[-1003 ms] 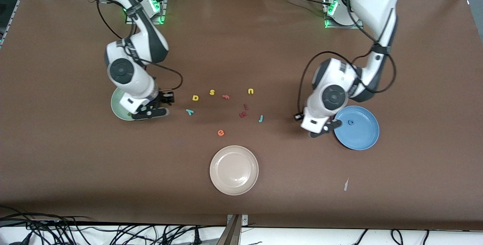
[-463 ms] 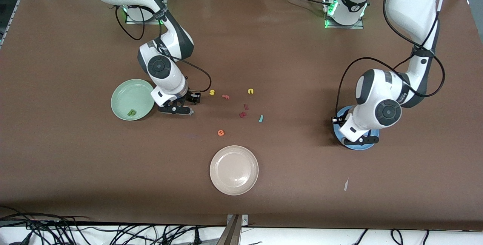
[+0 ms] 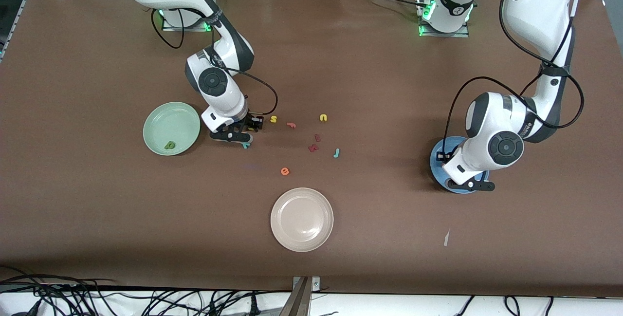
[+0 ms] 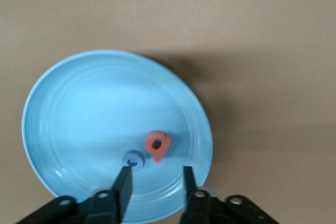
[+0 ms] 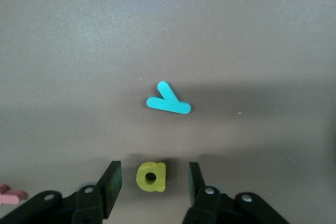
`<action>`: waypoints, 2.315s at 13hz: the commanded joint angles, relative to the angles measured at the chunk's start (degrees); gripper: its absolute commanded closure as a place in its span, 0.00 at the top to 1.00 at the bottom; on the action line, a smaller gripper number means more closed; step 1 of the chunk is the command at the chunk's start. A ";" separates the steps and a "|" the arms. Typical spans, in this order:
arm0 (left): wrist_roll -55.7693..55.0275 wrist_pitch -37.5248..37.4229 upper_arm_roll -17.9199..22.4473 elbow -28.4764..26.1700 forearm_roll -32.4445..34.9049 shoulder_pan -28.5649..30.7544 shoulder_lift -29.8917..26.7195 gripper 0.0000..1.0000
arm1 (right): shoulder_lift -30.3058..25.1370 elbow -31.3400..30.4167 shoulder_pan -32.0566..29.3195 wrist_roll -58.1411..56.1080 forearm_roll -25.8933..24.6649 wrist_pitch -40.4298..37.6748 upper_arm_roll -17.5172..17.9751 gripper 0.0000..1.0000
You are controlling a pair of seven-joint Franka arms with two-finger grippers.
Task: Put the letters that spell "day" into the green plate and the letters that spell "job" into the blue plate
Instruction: 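Drop the pink a on the blue plate while the right gripper grasps, then drop the yellow a on the green plate while the left gripper grasps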
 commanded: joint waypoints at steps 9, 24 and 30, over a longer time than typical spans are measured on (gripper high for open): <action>-3.20 -1.17 -3.13 14.71 -6.65 -12.89 9.83 1.00 | 1.19 -2.70 1.72 1.35 -0.75 4.51 -0.09 0.34; -12.34 12.54 -3.05 13.43 -7.18 -25.31 16.00 0.85 | -10.67 -5.67 -11.91 -28.35 -1.89 -14.14 -4.75 0.26; -12.08 12.45 -2.96 11.84 -7.18 -24.87 15.20 0.44 | -11.55 -9.21 -12.08 -28.71 -1.80 -9.03 -5.72 0.99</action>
